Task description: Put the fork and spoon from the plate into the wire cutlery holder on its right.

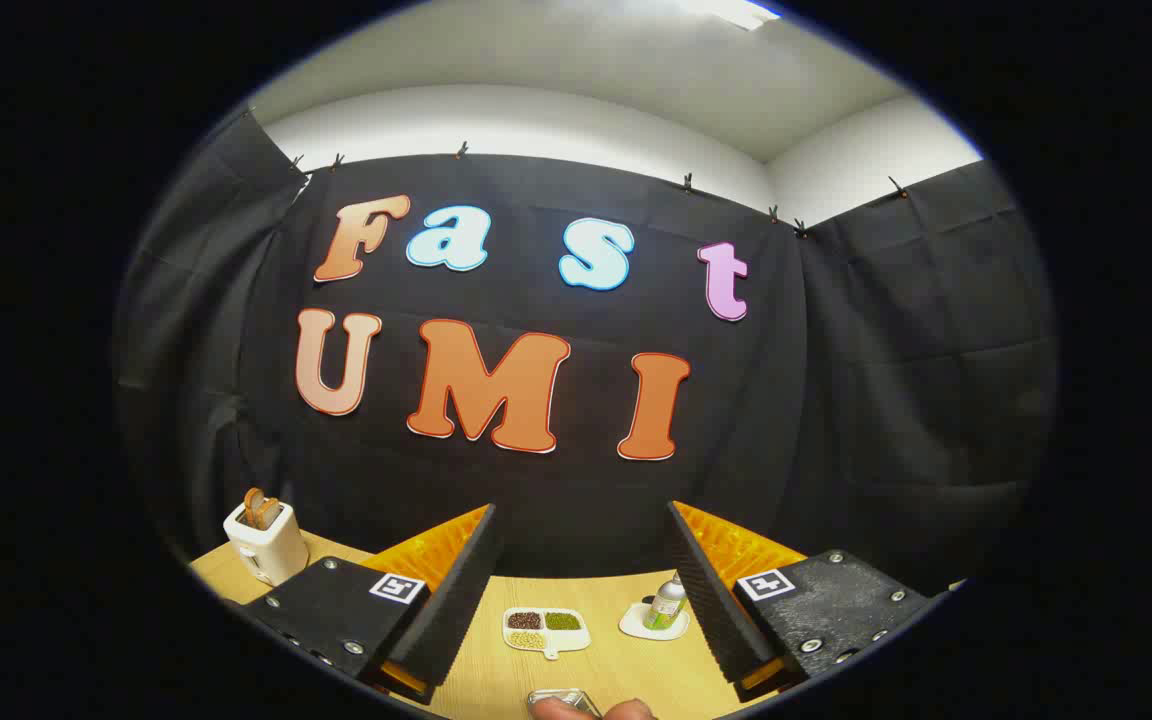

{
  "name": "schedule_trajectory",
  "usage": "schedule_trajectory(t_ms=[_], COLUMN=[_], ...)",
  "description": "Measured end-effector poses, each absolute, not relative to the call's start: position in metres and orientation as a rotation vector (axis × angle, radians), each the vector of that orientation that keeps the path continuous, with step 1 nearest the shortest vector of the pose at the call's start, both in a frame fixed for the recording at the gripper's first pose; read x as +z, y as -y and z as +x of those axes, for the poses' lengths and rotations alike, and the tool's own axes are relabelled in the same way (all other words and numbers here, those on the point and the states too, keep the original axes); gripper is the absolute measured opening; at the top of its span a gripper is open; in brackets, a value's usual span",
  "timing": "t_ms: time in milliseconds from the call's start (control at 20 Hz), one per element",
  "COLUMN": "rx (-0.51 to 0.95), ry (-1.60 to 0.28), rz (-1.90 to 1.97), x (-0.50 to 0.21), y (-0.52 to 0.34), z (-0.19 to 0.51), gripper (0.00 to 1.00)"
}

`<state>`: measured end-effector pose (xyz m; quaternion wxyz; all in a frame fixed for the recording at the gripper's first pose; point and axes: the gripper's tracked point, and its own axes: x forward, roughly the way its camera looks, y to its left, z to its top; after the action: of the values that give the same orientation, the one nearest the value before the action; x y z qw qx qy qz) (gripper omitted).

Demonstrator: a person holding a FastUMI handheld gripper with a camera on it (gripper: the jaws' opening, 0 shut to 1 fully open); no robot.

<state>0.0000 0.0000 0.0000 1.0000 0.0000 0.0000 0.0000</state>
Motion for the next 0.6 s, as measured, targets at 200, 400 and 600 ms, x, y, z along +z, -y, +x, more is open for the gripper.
schedule_trajectory(t_ms=[200,400,600], rx=[-0.027,-0.027,0.001], ry=[0.041,0.055,0.061], rz=[-0.003,0.002,0.027], x=[0.011,0.011,0.01], y=[0.019,0.025,0.021], z=[0.005,0.007,0.009], gripper=[0.98,0.97,0.97])
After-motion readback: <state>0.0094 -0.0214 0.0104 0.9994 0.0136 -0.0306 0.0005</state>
